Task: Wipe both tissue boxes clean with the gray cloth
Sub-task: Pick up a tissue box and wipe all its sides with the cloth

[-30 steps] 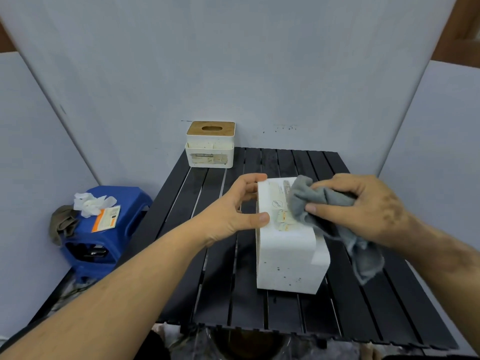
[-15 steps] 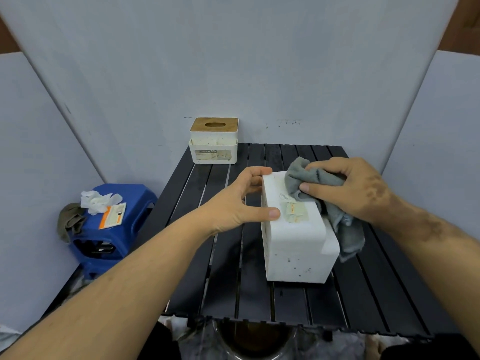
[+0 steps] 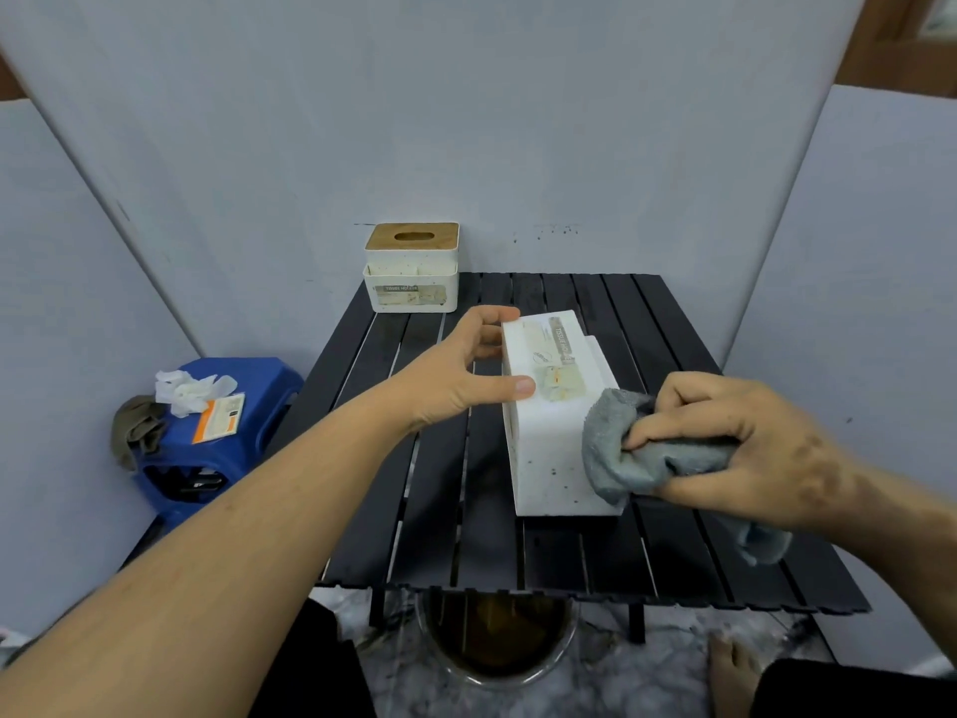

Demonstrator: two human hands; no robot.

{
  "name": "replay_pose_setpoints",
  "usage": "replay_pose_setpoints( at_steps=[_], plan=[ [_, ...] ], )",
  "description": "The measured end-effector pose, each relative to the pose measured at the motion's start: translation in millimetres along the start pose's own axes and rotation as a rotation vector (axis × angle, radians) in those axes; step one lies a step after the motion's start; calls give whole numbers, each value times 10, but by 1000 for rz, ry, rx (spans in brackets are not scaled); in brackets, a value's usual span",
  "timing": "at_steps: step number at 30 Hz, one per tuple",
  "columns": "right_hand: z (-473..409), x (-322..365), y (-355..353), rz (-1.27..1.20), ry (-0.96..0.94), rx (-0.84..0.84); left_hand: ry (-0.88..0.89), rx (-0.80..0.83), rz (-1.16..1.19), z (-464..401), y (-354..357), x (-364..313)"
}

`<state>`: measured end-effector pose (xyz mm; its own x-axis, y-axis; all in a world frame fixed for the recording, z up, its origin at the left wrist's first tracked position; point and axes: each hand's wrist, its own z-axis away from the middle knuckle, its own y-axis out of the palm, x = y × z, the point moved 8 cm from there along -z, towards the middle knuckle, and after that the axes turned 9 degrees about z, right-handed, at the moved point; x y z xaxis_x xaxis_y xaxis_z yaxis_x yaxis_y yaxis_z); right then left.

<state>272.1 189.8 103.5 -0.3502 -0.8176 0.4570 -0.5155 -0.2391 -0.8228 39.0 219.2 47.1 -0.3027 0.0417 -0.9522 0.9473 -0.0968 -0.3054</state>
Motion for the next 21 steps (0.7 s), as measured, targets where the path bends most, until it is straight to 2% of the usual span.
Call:
replay_pose_setpoints(
  at_steps=[5, 10, 13, 17, 19, 21],
  plan=[
    [32, 305, 250, 182, -36, -234, -4, -17, 32, 25, 57, -24],
    [6, 424, 487, 416, -19, -226, -15, -18, 39, 60, 89, -42],
    [79, 282, 294, 381, 40, -210, -35, -28, 46, 69, 104, -23],
    [137, 217, 183, 283, 123, -317, -58, -42, 48, 65, 165, -50],
    [79, 451, 290, 300, 21, -356, -66, -38, 50, 53, 207, -63],
    [15, 561, 424, 211, -41, -306, -69, -35, 48, 40, 236, -57]
  ],
)
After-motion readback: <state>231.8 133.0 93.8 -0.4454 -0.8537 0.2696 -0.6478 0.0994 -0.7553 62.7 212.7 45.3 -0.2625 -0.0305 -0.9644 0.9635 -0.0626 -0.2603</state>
